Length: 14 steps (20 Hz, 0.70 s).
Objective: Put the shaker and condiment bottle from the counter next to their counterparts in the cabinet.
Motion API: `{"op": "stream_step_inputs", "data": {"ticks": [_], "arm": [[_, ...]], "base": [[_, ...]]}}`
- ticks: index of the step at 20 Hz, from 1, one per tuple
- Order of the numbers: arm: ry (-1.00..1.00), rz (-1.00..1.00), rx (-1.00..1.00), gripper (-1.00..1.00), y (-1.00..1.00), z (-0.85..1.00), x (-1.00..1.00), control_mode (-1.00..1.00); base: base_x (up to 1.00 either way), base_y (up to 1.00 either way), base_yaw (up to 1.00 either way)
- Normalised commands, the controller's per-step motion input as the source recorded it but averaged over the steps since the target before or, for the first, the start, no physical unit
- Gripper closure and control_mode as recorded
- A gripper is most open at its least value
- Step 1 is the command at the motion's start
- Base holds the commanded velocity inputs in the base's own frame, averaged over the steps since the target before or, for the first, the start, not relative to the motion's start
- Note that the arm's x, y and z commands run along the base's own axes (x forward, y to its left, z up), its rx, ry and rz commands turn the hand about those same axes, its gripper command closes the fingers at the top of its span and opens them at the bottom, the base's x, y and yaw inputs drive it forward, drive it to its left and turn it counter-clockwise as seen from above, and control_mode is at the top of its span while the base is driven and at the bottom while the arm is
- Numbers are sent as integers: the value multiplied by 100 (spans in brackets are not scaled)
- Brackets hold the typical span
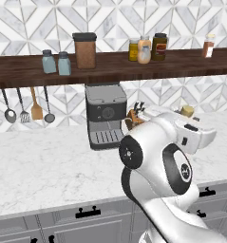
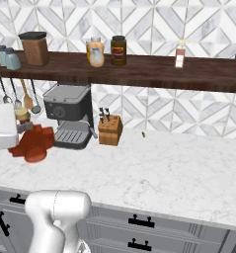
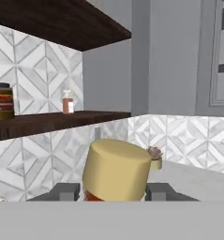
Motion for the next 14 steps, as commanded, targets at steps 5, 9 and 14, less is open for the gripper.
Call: {"op": "stream_step_inputs", "data": {"ticks": [5, 9, 14], "arm": [[3, 24, 0, 100, -15, 94, -22, -100], [17, 24, 0, 100, -3, 87, 0, -100], [17, 25, 0, 100, 0, 70, 0, -100]], "base": [[0, 0, 0], [0, 0, 0], [0, 0, 0]]}}
